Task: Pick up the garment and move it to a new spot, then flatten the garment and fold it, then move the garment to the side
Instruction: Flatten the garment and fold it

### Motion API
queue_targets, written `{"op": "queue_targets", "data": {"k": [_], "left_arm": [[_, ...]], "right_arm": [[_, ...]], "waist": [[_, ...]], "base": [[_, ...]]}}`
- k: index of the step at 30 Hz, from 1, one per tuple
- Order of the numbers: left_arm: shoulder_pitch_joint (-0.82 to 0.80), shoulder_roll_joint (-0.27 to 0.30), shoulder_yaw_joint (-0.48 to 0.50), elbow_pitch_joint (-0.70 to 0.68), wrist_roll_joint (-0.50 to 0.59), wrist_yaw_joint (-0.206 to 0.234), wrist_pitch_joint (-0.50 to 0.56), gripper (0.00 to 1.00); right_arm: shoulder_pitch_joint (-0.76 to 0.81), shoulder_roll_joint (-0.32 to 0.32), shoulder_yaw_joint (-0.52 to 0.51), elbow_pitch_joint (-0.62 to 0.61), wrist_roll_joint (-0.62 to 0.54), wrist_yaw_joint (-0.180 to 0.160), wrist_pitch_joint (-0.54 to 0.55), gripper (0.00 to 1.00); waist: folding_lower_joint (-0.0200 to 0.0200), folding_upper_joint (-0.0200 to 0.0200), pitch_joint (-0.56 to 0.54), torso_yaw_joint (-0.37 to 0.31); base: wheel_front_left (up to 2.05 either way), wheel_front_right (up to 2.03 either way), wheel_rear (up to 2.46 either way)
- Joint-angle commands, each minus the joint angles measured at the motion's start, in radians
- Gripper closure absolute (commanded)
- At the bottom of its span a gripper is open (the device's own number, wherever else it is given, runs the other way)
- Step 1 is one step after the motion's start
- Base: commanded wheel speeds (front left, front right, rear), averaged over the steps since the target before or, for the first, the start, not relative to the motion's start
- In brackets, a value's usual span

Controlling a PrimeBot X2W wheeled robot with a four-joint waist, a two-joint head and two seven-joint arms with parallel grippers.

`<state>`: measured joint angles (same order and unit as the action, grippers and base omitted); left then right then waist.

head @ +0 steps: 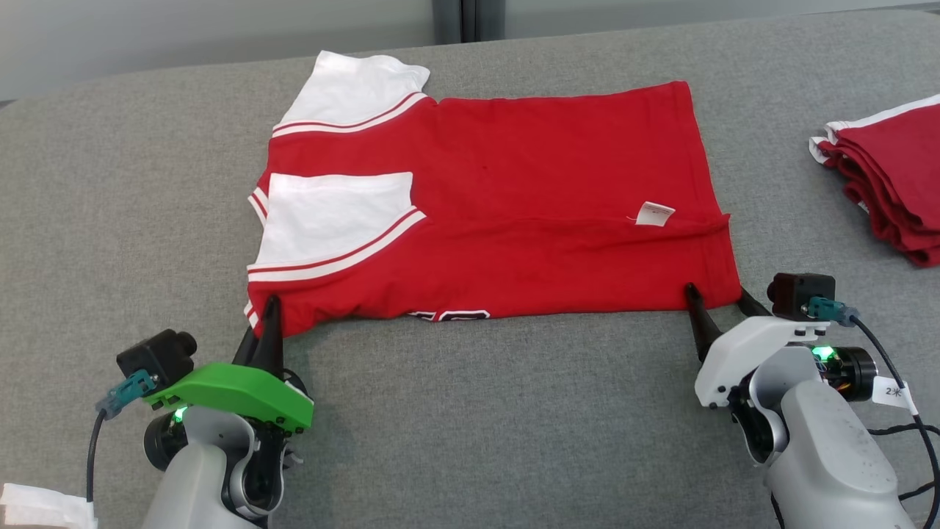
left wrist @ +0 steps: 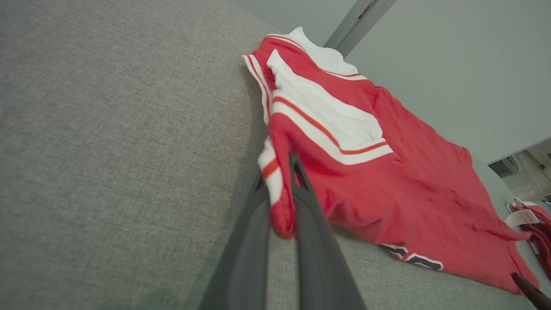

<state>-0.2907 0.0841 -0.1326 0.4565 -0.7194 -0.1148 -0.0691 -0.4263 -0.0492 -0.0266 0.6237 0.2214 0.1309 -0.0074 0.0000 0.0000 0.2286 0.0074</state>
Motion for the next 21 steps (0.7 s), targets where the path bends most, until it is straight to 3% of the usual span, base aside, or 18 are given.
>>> {"op": "queue_targets", "data": {"k": [1, 2, 12, 21], "left_arm": [[0.013, 0.004, -0.003, -0.007, -0.007, -0.005, -0.005, 1.0], [0.014, 0.006, -0.005, -0.012, -0.007, -0.006, -0.007, 1.0], [0.027, 0.016, -0.028, -0.072, -0.003, -0.009, -0.012, 1.0], [0.136, 0.028, -0.037, -0.233, -0.016, 0.02, 0.022, 1.0]], "right_arm": [[-0.013, -0.003, 0.004, 0.016, 0.018, -0.001, 0.002, 0.95], [-0.022, -0.003, 0.004, 0.028, 0.028, -0.001, -0.001, 1.0], [-0.094, -0.004, -0.018, 0.08, 0.065, -0.001, -0.048, 1.0], [0.009, -0.004, -0.029, -0.104, 0.131, -0.001, 0.017, 1.0]], "waist": [[0.0, 0.0, -0.008, 0.003], [0.0, 0.0, -0.012, 0.003], [0.0, 0.0, -0.054, 0.002], [0.0, 0.0, -0.107, -0.017]], "base": [[0.0, 0.0, 0.0], [0.0, 0.0, 0.0], [0.0, 0.0, 0.0], [0.0, 0.0, 0.0]]}}
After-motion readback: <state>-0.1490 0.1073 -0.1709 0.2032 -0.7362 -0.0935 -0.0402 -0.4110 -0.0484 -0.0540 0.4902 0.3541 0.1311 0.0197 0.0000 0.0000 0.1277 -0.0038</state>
